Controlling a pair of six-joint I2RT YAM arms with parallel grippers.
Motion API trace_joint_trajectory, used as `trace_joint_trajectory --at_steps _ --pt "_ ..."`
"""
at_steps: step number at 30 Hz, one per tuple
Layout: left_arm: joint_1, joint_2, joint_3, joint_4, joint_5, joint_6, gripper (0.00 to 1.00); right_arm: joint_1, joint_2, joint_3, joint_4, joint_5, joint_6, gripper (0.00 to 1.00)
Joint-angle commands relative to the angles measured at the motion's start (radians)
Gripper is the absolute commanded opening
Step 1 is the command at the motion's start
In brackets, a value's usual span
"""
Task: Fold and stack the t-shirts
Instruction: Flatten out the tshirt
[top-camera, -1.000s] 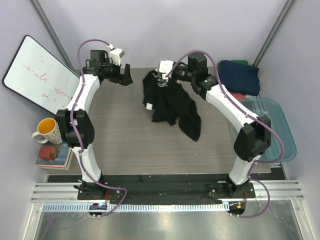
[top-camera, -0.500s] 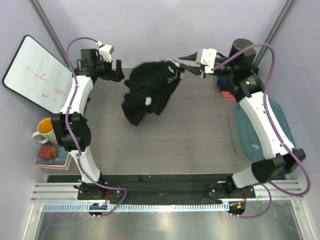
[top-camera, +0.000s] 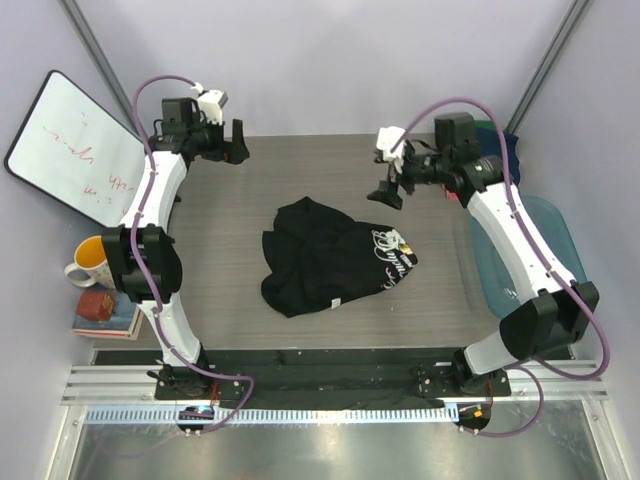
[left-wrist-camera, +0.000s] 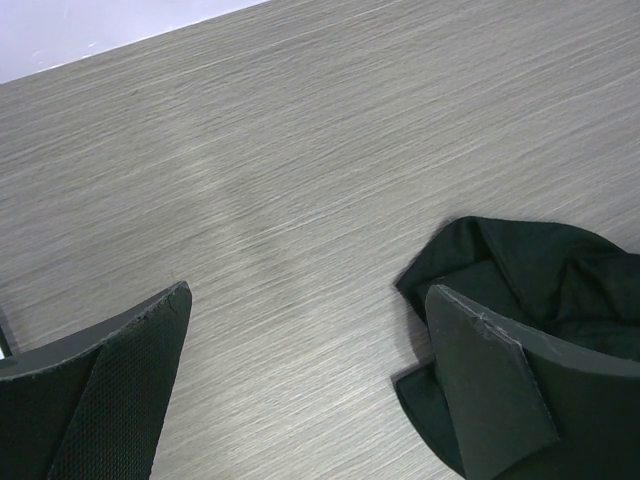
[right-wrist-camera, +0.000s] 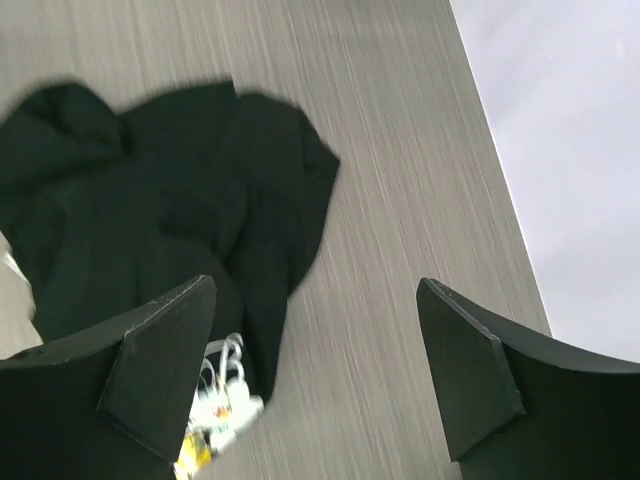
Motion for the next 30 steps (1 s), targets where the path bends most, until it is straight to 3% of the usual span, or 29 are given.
trace_joint_trajectory --at_steps 1,6,15,24,30 --pt "-0.002 -0.006 0.011 0.014 -0.039 -0.035 1.0 0.097 0.105 0.176 -0.045 -0.037 0.196 0.86" --pt "-0.002 -0.018 -0.001 0.008 -0.107 -0.037 1.0 0.255 0.305 0.259 -0.217 -0.034 0.187 0.81" --pt "-0.002 -0.045 -0.035 0.0 -0.098 -0.032 1.0 0.335 0.572 0.368 -0.156 -0.046 0.305 0.73" --pt "-0.001 -0.069 -0.064 0.02 -0.099 -0.022 1.0 0.363 0.672 0.404 -0.194 -0.066 0.276 0.69" --pt "-0.001 -0.049 -0.046 0.028 -0.093 -0.049 1.0 0.364 0.705 0.41 -0.347 -0.044 0.158 0.7"
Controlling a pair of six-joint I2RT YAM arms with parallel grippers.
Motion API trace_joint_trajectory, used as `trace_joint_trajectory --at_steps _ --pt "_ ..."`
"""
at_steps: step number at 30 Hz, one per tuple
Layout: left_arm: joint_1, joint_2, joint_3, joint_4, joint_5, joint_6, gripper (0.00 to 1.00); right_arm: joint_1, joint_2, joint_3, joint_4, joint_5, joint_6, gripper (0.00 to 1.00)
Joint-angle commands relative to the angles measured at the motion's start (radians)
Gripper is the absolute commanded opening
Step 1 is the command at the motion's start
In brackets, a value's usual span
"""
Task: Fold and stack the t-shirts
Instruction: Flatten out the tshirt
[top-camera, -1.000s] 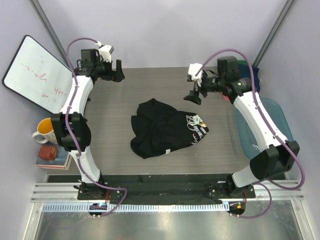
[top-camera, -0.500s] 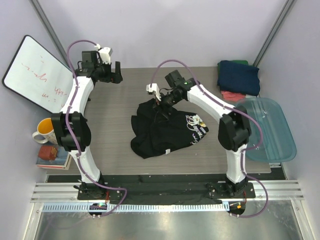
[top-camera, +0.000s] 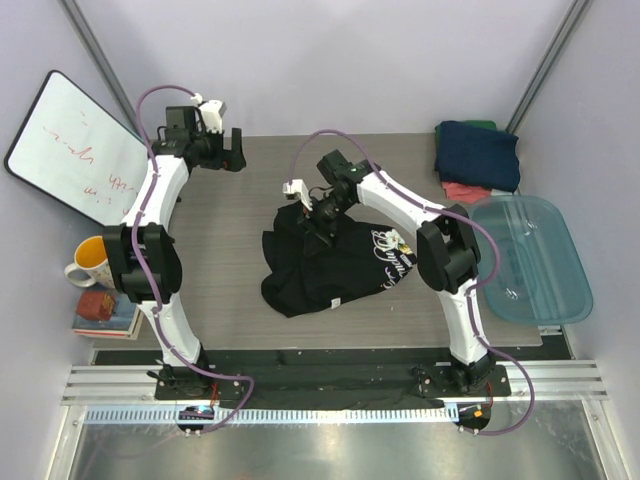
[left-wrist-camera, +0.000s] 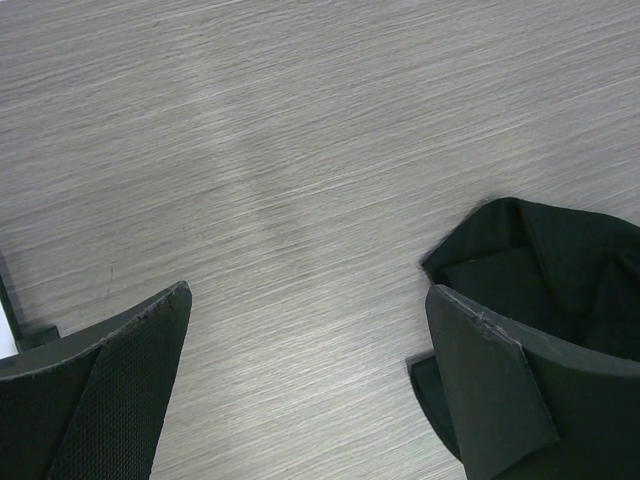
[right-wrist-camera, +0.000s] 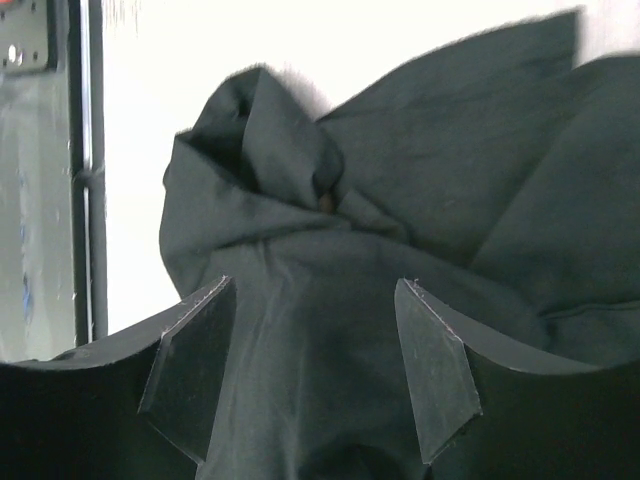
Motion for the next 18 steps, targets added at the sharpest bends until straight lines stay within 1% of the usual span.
trace_joint_trajectory --at_steps 1,4,5,11,13,15,16,18 --pt "-0.001 -0.043 0.023 0.033 0.006 -0.027 1.0 0.006 0.017 0.021 -0.121 -0.002 -0.09 0.7" --pt "-0.001 -0.037 0.028 0.033 0.009 -0.033 1.0 0.004 0.016 -0.016 -0.121 0.018 -0.107 0.66" --pt "-0.002 -0.035 0.029 0.035 0.009 -0.032 1.0 0.003 0.017 -0.021 -0.121 0.03 -0.113 0.62" --pt "-0.001 -0.037 0.02 0.036 0.009 -0.029 1.0 0.003 0.036 -0.033 -0.103 0.061 -0.128 0.62" --pt "-0.001 -0.041 0.008 0.038 0.014 -0.033 1.0 0.003 0.04 -0.033 -0.097 0.077 -0.128 0.6" --pt "-0.001 -0.046 0.001 0.04 0.014 -0.032 1.0 0.003 0.048 -0.032 -0.094 0.085 -0.136 0.53" --pt "-0.001 -0.047 -0.006 0.041 0.014 -0.032 1.0 0.003 0.05 -0.027 -0.092 0.09 -0.135 0.41" --pt "-0.002 -0.05 -0.012 0.044 0.015 -0.03 1.0 0.004 0.053 -0.024 -0.084 0.094 -0.13 0.22"
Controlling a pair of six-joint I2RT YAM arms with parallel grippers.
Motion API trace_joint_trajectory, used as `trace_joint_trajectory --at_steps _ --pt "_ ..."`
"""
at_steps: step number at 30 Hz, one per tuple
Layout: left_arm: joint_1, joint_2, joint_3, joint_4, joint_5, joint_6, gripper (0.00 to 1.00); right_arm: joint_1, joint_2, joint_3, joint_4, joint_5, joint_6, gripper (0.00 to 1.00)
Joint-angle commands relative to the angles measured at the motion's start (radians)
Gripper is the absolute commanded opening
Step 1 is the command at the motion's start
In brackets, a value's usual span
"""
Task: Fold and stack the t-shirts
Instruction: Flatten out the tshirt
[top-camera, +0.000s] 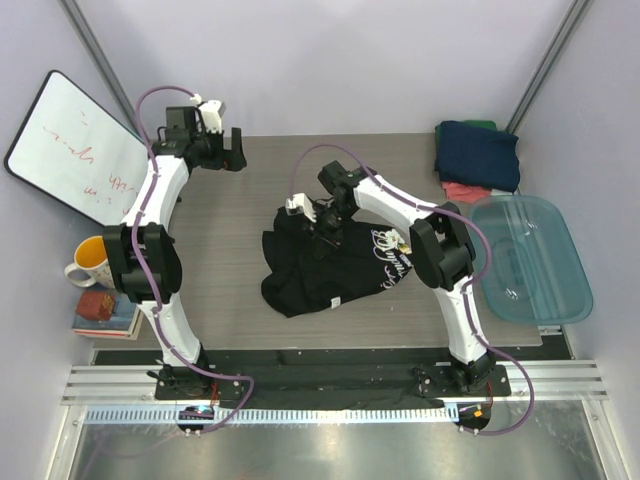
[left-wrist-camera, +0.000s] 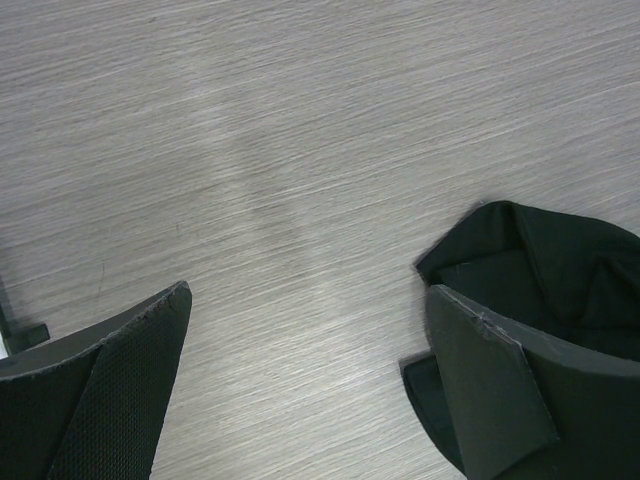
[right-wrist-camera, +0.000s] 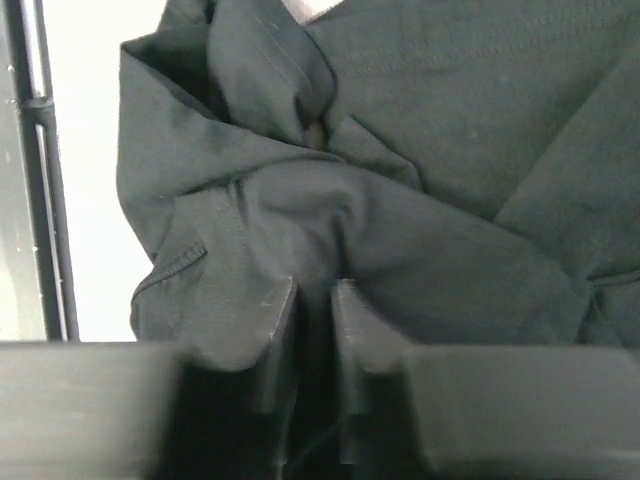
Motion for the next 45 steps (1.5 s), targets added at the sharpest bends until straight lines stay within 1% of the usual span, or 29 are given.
trace_joint_trajectory --at_steps 1,2,6,7,8,9,12,14,16,18,19,20,22,23,24,25,26,27,30,32,35,36,39,40,41,43,44,45 --pt "-0.001 -0.053 -0.018 0.038 0.015 -0.006 1.0 0.006 0.006 0.014 0.013 0.032 -0.006 0.04" --pt "-0.002 -0.055 -0.021 0.04 0.018 -0.007 1.0 0.006 0.005 0.019 0.016 0.037 -0.006 0.01" --pt "-0.001 -0.061 -0.041 0.04 0.031 -0.007 1.0 0.006 -0.034 0.071 -0.006 0.075 -0.012 0.01" --pt "-0.001 -0.063 -0.052 0.038 0.038 -0.007 1.0 0.003 -0.066 0.112 -0.014 0.087 -0.012 0.01" --pt "-0.001 -0.064 -0.059 0.035 0.057 -0.004 1.0 0.003 -0.083 0.137 -0.026 0.101 -0.017 0.01" --pt "-0.002 -0.066 -0.072 0.031 0.071 0.002 1.0 0.001 -0.118 0.199 -0.077 0.115 -0.052 0.01" --pt "-0.001 -0.061 -0.089 0.017 0.131 0.037 1.0 0.0 -0.19 0.284 -0.123 0.185 -0.111 0.01" --pt "-0.001 -0.043 -0.09 0.0 0.227 0.077 1.0 -0.002 -0.271 0.306 -0.123 0.241 -0.135 0.01" --pt "-0.001 -0.003 -0.055 -0.043 0.307 0.121 1.0 -0.003 -0.354 0.3 -0.123 0.27 -0.184 0.01" --pt "-0.001 0.026 -0.012 -0.081 0.451 0.177 1.0 -0.002 -0.406 0.269 -0.122 0.308 -0.233 0.01" --pt "-0.002 0.048 0.009 -0.101 0.497 0.193 1.0 -0.002 -0.432 0.252 -0.119 0.319 -0.253 0.01" --pt "-0.004 0.086 0.032 -0.118 0.577 0.201 1.0 -0.002 -0.486 0.206 -0.113 0.346 -0.273 0.01" --pt "-0.013 0.14 0.11 -0.135 0.652 0.204 1.0 -0.002 -0.541 0.148 -0.093 0.374 -0.326 0.01" --pt "-0.019 0.193 0.143 -0.139 0.679 0.198 1.0 -0.002 -0.599 0.085 -0.065 0.386 -0.342 0.01" --pt "-0.027 0.221 0.205 -0.15 0.715 0.192 1.0 -0.002 -0.624 0.054 -0.05 0.403 -0.357 0.01" --pt "-0.045 0.247 0.238 -0.153 0.726 0.192 1.0 -0.002 -0.653 0.027 -0.043 0.408 -0.4 0.01" --pt "-0.056 0.276 0.271 -0.161 0.726 0.189 1.0 0.001 -0.675 -0.019 -0.036 0.41 -0.409 0.01" --pt "-0.068 0.322 0.337 -0.178 0.722 0.192 1.0 0.0 -0.713 -0.038 -0.028 0.417 -0.411 0.01" --pt "-0.125 0.409 0.452 -0.204 0.714 0.218 1.0 -0.002 -0.768 -0.078 -0.019 0.436 -0.432 0.01" --pt "-0.163 0.442 0.511 -0.216 0.716 0.218 1.0 0.0 -0.795 -0.104 -0.005 0.472 -0.464 0.01" --pt "-0.211 0.48 0.555 -0.25 0.719 0.232 1.0 0.0 -0.825 -0.124 0.015 0.531 -0.485 0.01" --pt "-0.23 0.485 0.56 -0.267 0.717 0.247 1.0 0.0 -0.828 -0.124 0.015 0.54 -0.483 0.01" --pt "-0.269 0.503 0.592 -0.412 0.684 0.368 1.0 0.001 -0.841 -0.128 0.015 0.554 -0.48 0.01" --pt "-0.28 0.508 0.597 -0.466 0.662 0.413 1.0 0.0 -0.847 -0.13 0.013 0.555 -0.481 0.01" --pt "-0.293 0.507 0.583 -0.518 0.591 0.48 1.0 0.0 -0.85 -0.135 0.015 0.56 -0.48 0.01" --pt "-0.32 0.491 0.553 -0.54 0.533 0.528 1.0 0.0 -0.851 -0.136 0.015 0.56 -0.48 0.01" --pt "-0.327 0.484 0.508 -0.516 0.474 0.533 1.0 0.0 -0.85 -0.139 0.018 0.555 -0.48 0.01" --pt "-0.33 0.476 0.488 -0.502 0.453 0.533 1.0 0.0 -0.85 -0.141 0.026 0.557 -0.474 0.01"
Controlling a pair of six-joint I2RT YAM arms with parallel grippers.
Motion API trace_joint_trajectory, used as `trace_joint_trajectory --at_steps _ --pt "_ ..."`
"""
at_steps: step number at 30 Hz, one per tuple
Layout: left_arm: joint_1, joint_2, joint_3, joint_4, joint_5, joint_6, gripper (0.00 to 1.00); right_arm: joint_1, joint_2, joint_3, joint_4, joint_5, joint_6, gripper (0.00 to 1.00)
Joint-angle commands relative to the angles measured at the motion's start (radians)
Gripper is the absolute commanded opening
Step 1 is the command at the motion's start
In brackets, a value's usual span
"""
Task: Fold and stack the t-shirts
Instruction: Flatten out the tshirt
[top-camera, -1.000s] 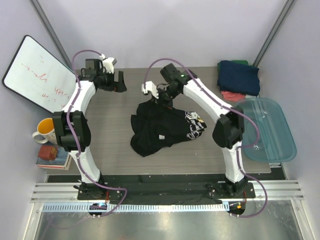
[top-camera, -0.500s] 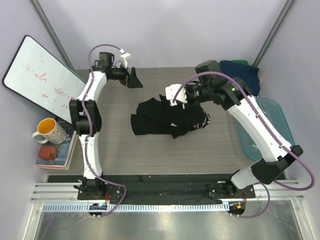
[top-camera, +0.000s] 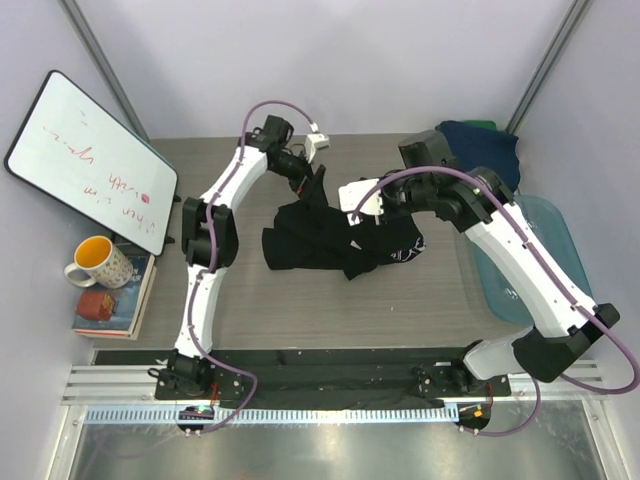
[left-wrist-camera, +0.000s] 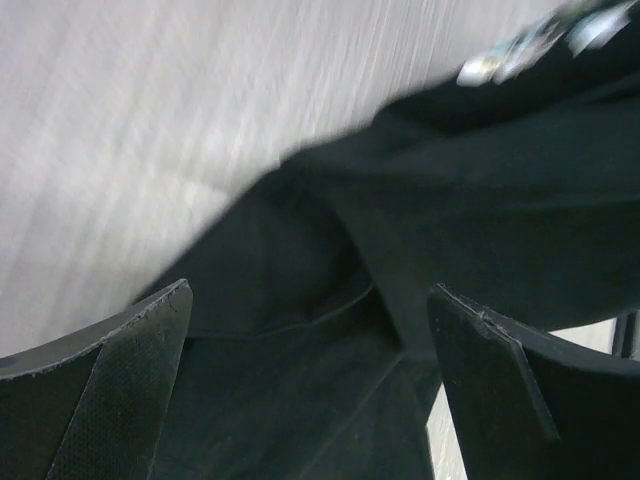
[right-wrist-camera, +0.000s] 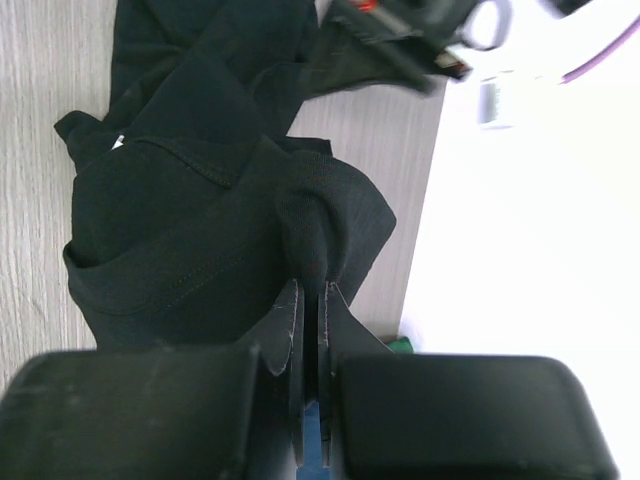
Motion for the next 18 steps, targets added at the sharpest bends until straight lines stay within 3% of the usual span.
trace_joint_trajectory --at_steps 1,10,18 --pt "-0.013 -0.045 -0.069 -0.074 -0.161 0.126 1.0 0.006 -0.045 -0.003 0.085 0.027 -0.005 0.01" --pt "-0.012 -0.108 -0.134 0.004 -0.451 0.301 1.0 0.003 -0.06 -0.038 0.106 0.027 -0.002 0.01" --pt "-0.015 -0.088 -0.144 -0.005 -0.497 0.47 1.0 0.003 -0.077 -0.059 0.117 0.038 0.002 0.01"
